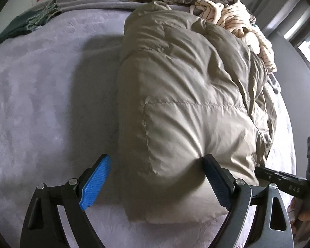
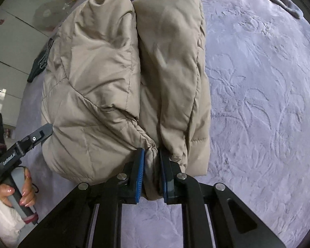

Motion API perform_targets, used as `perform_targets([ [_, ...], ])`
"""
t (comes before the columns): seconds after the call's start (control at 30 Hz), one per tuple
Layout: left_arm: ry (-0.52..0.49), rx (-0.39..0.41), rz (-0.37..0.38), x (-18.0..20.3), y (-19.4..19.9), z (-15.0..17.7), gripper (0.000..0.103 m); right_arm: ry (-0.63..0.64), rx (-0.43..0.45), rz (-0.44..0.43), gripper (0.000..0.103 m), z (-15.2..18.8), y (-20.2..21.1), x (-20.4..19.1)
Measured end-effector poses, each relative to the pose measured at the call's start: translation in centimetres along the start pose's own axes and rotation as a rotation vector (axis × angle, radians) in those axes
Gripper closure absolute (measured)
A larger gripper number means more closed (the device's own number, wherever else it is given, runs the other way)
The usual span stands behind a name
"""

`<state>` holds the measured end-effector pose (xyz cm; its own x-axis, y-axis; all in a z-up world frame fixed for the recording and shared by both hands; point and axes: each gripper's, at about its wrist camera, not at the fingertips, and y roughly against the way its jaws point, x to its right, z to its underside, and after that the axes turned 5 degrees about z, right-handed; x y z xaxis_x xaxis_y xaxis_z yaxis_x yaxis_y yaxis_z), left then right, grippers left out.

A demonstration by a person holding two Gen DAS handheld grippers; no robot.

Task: Fold large clothes

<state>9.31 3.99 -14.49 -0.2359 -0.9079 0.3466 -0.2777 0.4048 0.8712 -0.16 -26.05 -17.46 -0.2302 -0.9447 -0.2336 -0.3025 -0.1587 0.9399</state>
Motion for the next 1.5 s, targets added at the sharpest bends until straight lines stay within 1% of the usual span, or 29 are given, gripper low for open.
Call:
perform_targets([
  [0.13, -0.001, -0.015, -0.048, 0.5, 1.6, 0.4, 0.012, -0.016, -0.002, 0.011, 0.088, 0.1, 1.4, -0.6],
  [0.17, -0.003, -0.016, -0.053, 0.7, 2.1, 0.5, 0.012, -0.022, -0.003, 0.015, 0.088, -0.8, 1.0, -0.9],
  [0.23, -0.008, -0.024, -0.065, 1.0, 3.1, 0.8, 0.012, -0.038, -0.006, 0.024, 0.087, -0.8, 1.6, -1.0],
  [0.27, -0.011, -0.027, -0.067, 1.2, 3.5, 0.9, 0.012, -0.044, -0.009, 0.029, 0.085, -0.8, 1.9, -1.1],
  [0.47, -0.016, -0.047, -0.06, 1.3, 6.0, 2.0, 0.012, -0.066, 0.012, 0.059, 0.085, 0.0, 4.0, -2.2],
  [0.67, -0.046, -0.06, -0.043, 1.2, 7.5, 3.3, 0.012, -0.107, 0.029, 0.074, 0.085, 2.3, 6.3, -3.7],
  [0.73, -0.055, -0.065, -0.038, 1.0, 8.0, 3.5, 0.012, -0.12, 0.026, 0.073, 0.085, 2.9, 6.0, -4.4],
  [0.83, -0.077, -0.069, -0.024, 1.0, 8.9, 4.2, 0.012, -0.14, 0.021, 0.08, 0.085, 4.6, 6.4, -5.4],
  [0.9, -0.096, -0.067, -0.029, 1.1, 9.6, 4.6, 0.012, -0.15, 0.02, 0.078, 0.085, 5.7, 6.8, -6.1],
  [1.03, -0.13, -0.051, -0.051, 1.7, 11.5, 5.8, 0.012, -0.148, 0.008, 0.073, 0.085, 7.5, 7.7, -7.5],
  [1.13, -0.136, -0.024, -0.057, 2.0, 12.9, 6.5, 0.011, -0.126, 0.007, 0.073, 0.085, 7.9, 8.3, -8.1],
  [1.2, -0.144, -0.001, -0.073, 2.3, 13.8, 7.0, 0.011, -0.113, 0.018, 0.071, 0.085, 8.0, 9.1, -8.4],
  [1.23, -0.143, 0.006, -0.079, 2.5, 14.2, 7.2, 0.0, -0.109, 0.024, 0.07, 0.085, 8.0, 9.4, -8.4],
  [1.3, -0.135, 0.03, -0.106, 3.0, 15.1, 7.7, 0.0, -0.093, 0.04, 0.079, 0.085, 8.1, 10.1, -8.5],
  [1.4, -0.112, 0.043, -0.121, 3.6, 16.4, 8.2, 0.0, -0.058, 0.079, 0.116, 0.085, 8.2, 11.7, -8.5],
  [1.5, -0.083, 0.065, -0.155, 4.3, 17.9, 8.6, 0.0, -0.03, 0.105, 0.135, 0.085, 8.4, 13.1, -8.5],
])
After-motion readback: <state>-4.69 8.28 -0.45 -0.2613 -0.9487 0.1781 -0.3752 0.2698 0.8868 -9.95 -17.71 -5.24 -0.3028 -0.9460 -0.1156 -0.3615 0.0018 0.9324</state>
